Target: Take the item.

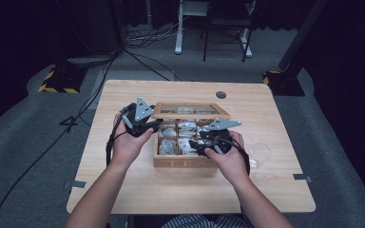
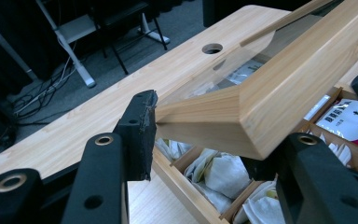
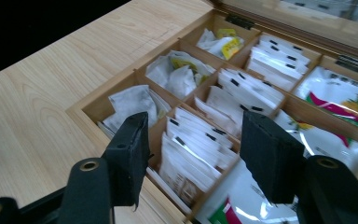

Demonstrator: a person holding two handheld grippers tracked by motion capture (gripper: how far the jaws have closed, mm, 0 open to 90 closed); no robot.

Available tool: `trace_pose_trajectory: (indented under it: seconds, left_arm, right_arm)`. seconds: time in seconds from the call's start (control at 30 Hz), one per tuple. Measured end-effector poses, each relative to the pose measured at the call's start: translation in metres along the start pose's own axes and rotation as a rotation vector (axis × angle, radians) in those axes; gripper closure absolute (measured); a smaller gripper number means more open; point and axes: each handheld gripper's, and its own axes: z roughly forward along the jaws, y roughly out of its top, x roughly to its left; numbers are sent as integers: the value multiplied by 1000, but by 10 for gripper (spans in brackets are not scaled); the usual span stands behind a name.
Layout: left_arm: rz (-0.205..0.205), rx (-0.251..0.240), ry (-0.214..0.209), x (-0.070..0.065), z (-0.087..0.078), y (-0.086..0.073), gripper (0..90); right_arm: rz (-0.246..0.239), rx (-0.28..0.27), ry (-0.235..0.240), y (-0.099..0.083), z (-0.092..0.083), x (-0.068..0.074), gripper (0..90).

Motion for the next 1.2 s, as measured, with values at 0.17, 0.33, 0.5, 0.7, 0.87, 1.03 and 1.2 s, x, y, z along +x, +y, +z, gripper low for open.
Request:
trace_pose_trajectory:
  seconds: [0.17, 0.33, 0.5, 0.7, 0.87, 1.03, 1.2]
  left_arm:
    - [-4, -3, 3, 0, 0, 0, 521]
    - [-3, -13, -3, 0, 0, -1, 519]
    - [-3, -14, -3, 1, 1, -1, 517]
    - [0, -14, 1, 1, 1, -1, 519]
    - [1, -16, 3, 1, 1, 0, 520]
    - [3, -15, 1, 1, 1, -1, 519]
    - [-2, -17, -5, 1, 1, -2, 516]
  right_arm:
    - [-12, 6, 18, 4, 15, 11, 459]
    - [-13, 11, 33, 6, 29, 17, 469]
    - [-25, 15, 68, 8, 43, 24, 470]
    - [-44, 43, 86, 6, 61, 34, 506]
    - [-51, 52, 106, 3, 72, 39, 495]
    - [-51, 57, 101, 2, 82, 43, 469]
    - [-62, 47, 83, 1, 94, 48, 416]
